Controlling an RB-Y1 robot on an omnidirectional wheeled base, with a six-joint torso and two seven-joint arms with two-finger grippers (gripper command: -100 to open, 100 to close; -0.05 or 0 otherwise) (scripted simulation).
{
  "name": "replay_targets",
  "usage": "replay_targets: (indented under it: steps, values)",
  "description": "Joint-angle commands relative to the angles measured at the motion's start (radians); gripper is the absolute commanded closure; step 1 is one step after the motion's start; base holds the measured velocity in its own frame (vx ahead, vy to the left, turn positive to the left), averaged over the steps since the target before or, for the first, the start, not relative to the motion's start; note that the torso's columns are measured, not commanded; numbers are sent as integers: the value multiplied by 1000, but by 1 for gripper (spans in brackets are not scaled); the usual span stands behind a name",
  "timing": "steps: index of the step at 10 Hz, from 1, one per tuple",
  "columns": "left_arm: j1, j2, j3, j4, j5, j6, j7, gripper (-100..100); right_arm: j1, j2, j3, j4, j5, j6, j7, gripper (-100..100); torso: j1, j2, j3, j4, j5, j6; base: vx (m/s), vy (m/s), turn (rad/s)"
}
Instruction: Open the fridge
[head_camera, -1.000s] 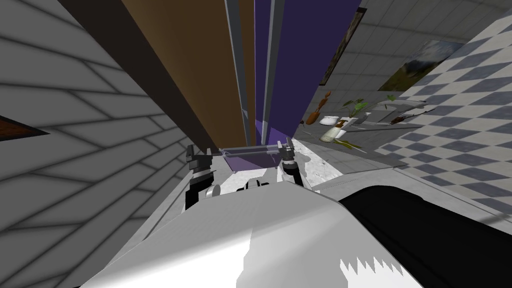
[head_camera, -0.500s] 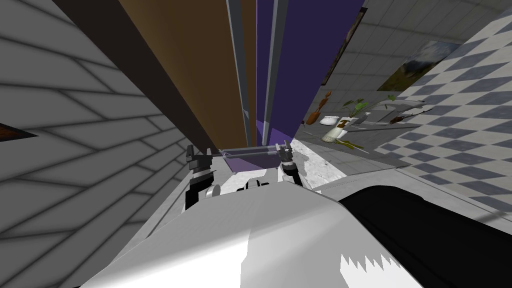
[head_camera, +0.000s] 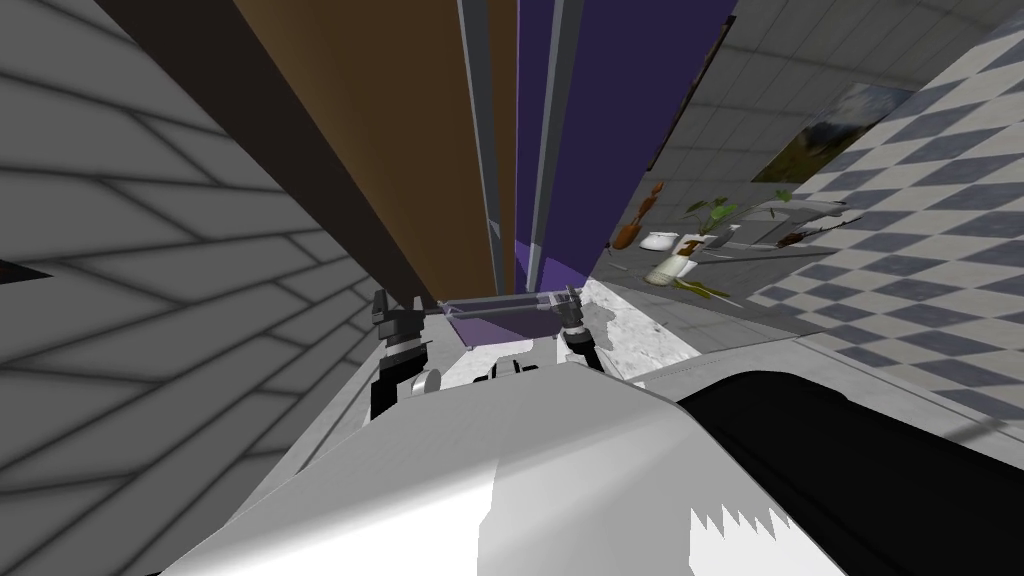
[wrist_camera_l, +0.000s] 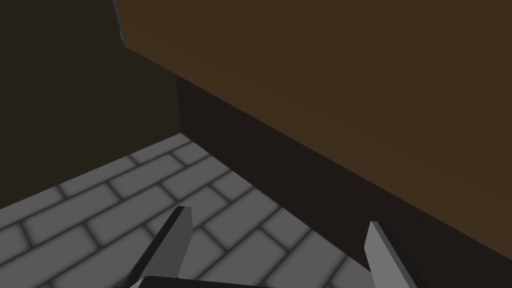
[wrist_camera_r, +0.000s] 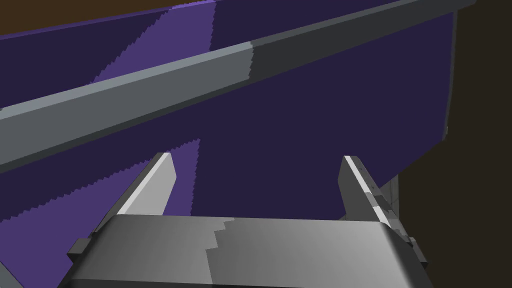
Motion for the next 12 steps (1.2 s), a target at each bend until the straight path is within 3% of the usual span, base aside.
replay_targets:
  steps: [1,3,4,6,7,9,10,12]
  values:
    - [0,0,0,0,0,0,0,0,-8,-20,-7,58,8,-27,-77,-100,-1,1,1,0,0,0,40,30,-21]
    - [0,0,0,0,0,0,0,0,-8,-20,-7,62,8,-27,-127,-100,0,0,0,0,0,0,37,22,-10]
    - [0,0,0,0,0,0,0,0,-12,-34,-9,112,16,-52,-159,-100,-1,1,0,0,0,0,44,31,-22]
    - [0,0,0,0,0,0,0,0,-12,-34,-9,113,16,-52,-210,-100,1,0,0,0,0,0,35,35,-7]
    - [0,0,0,0,0,0,0,0,-15,-46,-11,164,25,-77,-243,-100,-1,1,1,0,0,0,45,40,-19]
    - [0,0,0,0,0,0,0,0,-15,-46,-11,166,25,-77,-296,-100,0,0,0,0,0,0,34,27,-7]
    - [0,0,0,0,0,0,0,0,-19,-57,-14,215,33,-103,-325,-100,-1,1,1,0,0,0,54,33,-16]
    - [0,0,0,0,0,0,0,0,-19,-57,-14,220,33,-103,-378,-100,0,0,0,0,0,0,33,31,-5]
